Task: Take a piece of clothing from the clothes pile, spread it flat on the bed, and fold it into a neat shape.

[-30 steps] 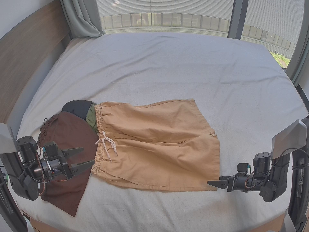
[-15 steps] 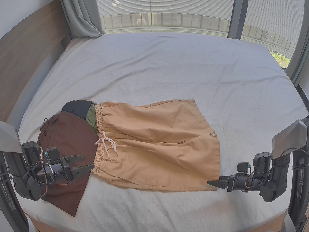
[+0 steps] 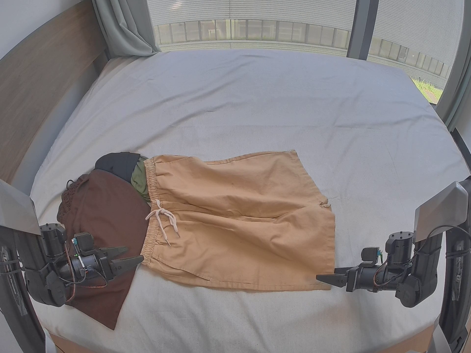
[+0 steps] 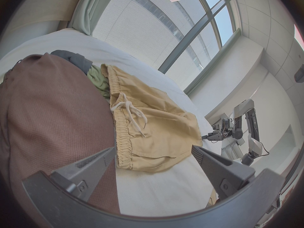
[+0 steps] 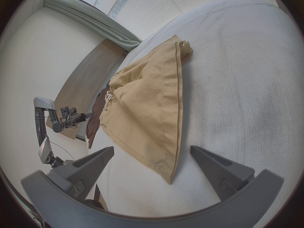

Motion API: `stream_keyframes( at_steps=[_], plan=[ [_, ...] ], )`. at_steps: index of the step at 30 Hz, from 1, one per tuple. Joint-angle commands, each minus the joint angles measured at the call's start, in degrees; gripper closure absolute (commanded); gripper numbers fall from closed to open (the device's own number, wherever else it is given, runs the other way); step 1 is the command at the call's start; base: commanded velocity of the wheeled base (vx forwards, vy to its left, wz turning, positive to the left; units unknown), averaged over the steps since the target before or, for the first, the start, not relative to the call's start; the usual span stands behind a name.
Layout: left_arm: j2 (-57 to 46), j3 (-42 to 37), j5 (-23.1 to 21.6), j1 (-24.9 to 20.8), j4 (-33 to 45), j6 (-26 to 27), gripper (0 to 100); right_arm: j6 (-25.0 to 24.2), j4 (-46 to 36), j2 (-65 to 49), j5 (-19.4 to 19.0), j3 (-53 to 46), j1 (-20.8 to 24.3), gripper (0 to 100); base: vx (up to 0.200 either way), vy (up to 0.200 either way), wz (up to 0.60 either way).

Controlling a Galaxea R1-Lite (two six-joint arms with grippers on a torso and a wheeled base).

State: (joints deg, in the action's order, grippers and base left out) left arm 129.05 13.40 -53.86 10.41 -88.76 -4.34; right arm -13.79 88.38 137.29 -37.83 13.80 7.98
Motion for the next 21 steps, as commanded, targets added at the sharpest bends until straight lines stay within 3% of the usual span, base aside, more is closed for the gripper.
stream_keyframes(
  at_steps=[1, 21],
  plan=[
    [2.7, 0.4, 0.1, 0.0, 0.0, -0.1, 0, 0.0, 0.0, 0.3, 0.0, 0.1, -0.1, 0, 0.000, 0.000, 0.00],
    [10.2, 3.7, 1.5, -0.2, 0.0, -0.2, 0, 0.0, 0.0, 0.5, 0.0, 0.3, 0.0, 0, 0.000, 0.000, 0.00]
  ],
)
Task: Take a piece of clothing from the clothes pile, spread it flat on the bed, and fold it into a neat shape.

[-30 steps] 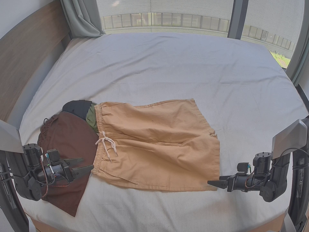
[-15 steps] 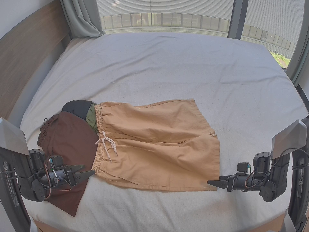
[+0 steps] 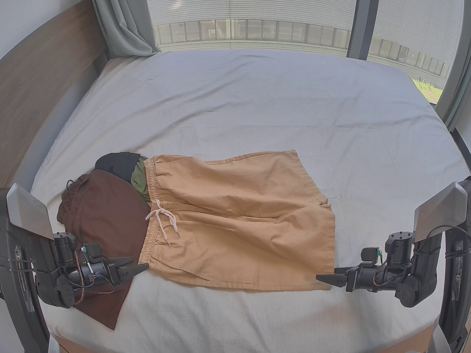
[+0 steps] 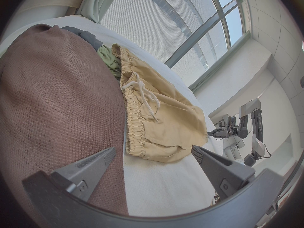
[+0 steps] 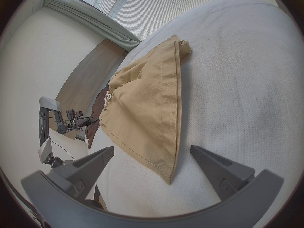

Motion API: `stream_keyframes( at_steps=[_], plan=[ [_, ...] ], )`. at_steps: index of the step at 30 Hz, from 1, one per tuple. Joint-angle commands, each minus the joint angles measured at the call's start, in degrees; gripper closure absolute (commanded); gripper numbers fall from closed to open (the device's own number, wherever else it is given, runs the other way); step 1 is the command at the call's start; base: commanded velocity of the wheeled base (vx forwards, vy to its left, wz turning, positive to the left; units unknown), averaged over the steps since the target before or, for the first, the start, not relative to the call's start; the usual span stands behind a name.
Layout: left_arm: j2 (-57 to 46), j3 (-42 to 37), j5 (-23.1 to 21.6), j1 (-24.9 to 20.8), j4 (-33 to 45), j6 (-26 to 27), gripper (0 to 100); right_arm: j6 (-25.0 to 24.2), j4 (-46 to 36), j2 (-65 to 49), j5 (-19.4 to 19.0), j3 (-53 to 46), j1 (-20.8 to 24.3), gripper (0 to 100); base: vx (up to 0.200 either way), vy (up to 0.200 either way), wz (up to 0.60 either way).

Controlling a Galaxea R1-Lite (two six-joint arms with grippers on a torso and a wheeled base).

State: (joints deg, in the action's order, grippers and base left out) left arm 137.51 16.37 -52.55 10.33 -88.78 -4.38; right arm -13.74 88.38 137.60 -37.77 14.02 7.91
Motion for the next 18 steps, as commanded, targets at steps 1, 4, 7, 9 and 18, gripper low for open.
stream_keyframes(
  at_steps=[1, 4, 7, 9, 18],
  plan=[
    [1.7, 0.7, 0.2, -0.1, 0.0, -0.2, 0, -0.1, 0.0, 0.2, 0.0, 0.0, 0.1, 0, 0.000, 0.000, 0.00],
    [1.8, 0.9, 0.2, -0.6, 0.0, -2.0, 0, -0.1, 0.0, 0.2, 0.0, 0.1, 0.1, 0, 0.000, 0.000, 0.00],
    [1.7, 1.2, 0.2, -0.7, 0.0, -3.1, 0, -0.1, 0.0, 0.2, 0.0, 0.1, 0.0, 0, 0.000, 0.000, 0.00],
    [1.7, 1.7, 0.2, -0.8, 0.0, -4.4, 0, -0.1, 0.0, 0.2, 0.0, 0.1, 0.0, 0, 0.000, 0.000, 0.00],
    [1.7, 2.1, 0.2, -1.7, 0.0, -6.2, 0, -0.1, 0.0, 0.3, 0.0, 0.2, 0.0, 0, 0.000, 0.000, 0.00]
  ],
)
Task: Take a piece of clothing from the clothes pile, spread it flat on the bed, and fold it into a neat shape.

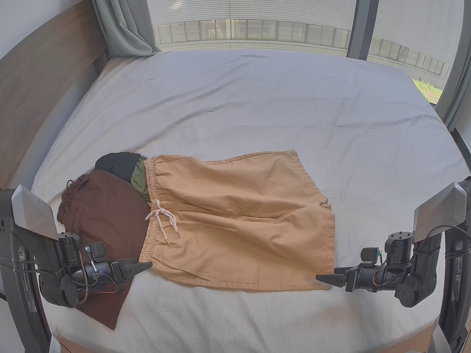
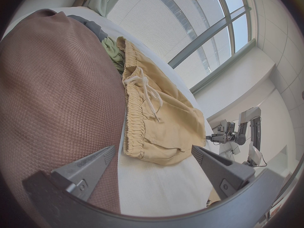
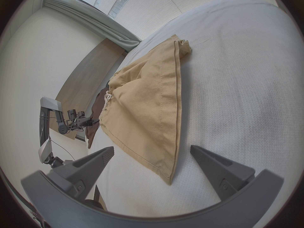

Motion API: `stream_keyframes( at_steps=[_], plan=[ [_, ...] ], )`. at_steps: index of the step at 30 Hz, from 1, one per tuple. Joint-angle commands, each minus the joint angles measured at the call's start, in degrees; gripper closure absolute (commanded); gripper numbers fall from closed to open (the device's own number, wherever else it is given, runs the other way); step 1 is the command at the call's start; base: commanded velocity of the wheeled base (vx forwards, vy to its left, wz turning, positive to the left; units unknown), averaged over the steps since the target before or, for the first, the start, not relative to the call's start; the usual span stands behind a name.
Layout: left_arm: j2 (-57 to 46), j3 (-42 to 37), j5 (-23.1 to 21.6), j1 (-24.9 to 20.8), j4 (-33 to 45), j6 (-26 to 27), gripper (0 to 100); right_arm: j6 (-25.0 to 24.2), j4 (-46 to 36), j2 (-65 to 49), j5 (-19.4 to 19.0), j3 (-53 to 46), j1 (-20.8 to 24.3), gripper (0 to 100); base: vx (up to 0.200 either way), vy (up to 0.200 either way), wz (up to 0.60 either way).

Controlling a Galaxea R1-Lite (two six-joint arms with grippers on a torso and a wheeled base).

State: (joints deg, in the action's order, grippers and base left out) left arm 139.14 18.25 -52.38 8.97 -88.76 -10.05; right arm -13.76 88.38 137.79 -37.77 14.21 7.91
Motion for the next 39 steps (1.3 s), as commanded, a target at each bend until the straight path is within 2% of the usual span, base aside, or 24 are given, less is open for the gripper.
stream_keyframes(
  at_steps=[1, 4, 13, 39],
  plan=[
    [0.0, 0.2, 0.1, -1.0, -0.1, -1.4, 0, 0.0, 0.0, 0.1, 0.0, 0.0, 0.0, 0, 0.000, 0.000, 0.00],
    [-0.1, 0.2, 0.5, -1.9, -0.1, -3.3, 0, 0.0, 0.0, 0.1, 0.0, 0.0, 0.0, 0, 0.000, 0.000, 0.00],
    [1.4, 2.0, 3.3, -3.0, 0.0, -3.7, 0, 0.0, 0.0, 0.1, 0.0, 0.0, 0.0, 0, 0.000, 0.000, 0.00],
    [3.2, 4.7, 3.7, -3.6, -0.2, -5.8, 0, 0.1, 0.0, 0.1, 0.0, 0.1, -0.1, 0, 0.000, 0.000, 0.00]
  ],
)
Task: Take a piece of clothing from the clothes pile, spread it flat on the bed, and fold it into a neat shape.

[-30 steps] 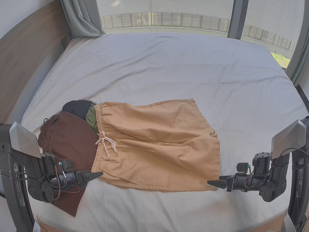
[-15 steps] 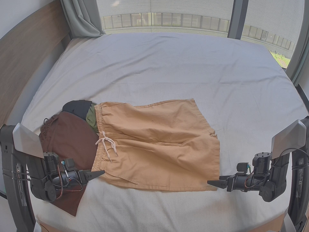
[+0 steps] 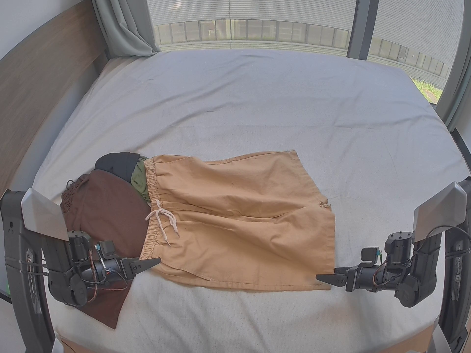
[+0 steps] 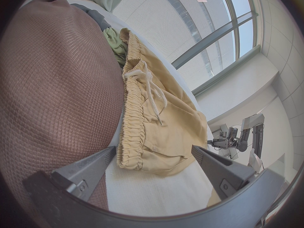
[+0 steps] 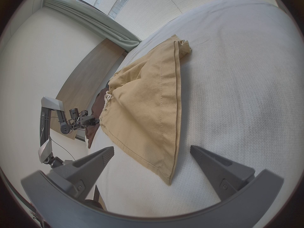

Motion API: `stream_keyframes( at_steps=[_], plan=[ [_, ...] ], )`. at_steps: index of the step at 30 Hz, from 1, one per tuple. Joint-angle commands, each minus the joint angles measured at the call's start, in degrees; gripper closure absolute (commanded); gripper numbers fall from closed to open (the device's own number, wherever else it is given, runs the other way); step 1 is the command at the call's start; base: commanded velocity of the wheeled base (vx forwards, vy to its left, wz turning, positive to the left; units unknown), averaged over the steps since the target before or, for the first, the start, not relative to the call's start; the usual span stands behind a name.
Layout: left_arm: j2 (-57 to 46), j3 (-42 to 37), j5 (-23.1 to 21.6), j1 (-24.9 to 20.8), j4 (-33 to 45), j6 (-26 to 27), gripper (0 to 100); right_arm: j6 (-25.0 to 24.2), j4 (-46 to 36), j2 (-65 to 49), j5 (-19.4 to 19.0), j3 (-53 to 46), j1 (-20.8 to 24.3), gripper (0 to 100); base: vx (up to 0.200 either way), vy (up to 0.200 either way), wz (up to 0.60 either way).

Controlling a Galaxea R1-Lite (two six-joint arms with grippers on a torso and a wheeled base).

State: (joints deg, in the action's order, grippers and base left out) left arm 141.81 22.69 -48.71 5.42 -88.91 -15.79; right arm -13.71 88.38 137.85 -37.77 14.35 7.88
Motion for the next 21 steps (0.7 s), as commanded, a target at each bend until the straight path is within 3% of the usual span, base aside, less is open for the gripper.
stream_keyframes(
  at_steps=[1, 13, 21],
  plan=[
    [0.6, 0.3, 0.0, -0.1, 0.0, 0.0, 100, 0.0, 0.0, 0.0, 0.0, 0.0, 0.0, 0, 0.000, 0.000, 0.00],
    [0.8, 1.3, 0.1, -0.2, 0.0, -0.3, 100, 0.1, 0.0, 0.0, -0.1, -0.4, 0.2, 0, 0.000, 0.000, 0.00],
    [0.8, 1.0, 0.0, -0.6, 0.0, -0.2, 100, 4.5, -0.1, 1.4, -1.8, -1.6, -0.1, 0, 0.000, 0.000, 0.00]
  ],
)
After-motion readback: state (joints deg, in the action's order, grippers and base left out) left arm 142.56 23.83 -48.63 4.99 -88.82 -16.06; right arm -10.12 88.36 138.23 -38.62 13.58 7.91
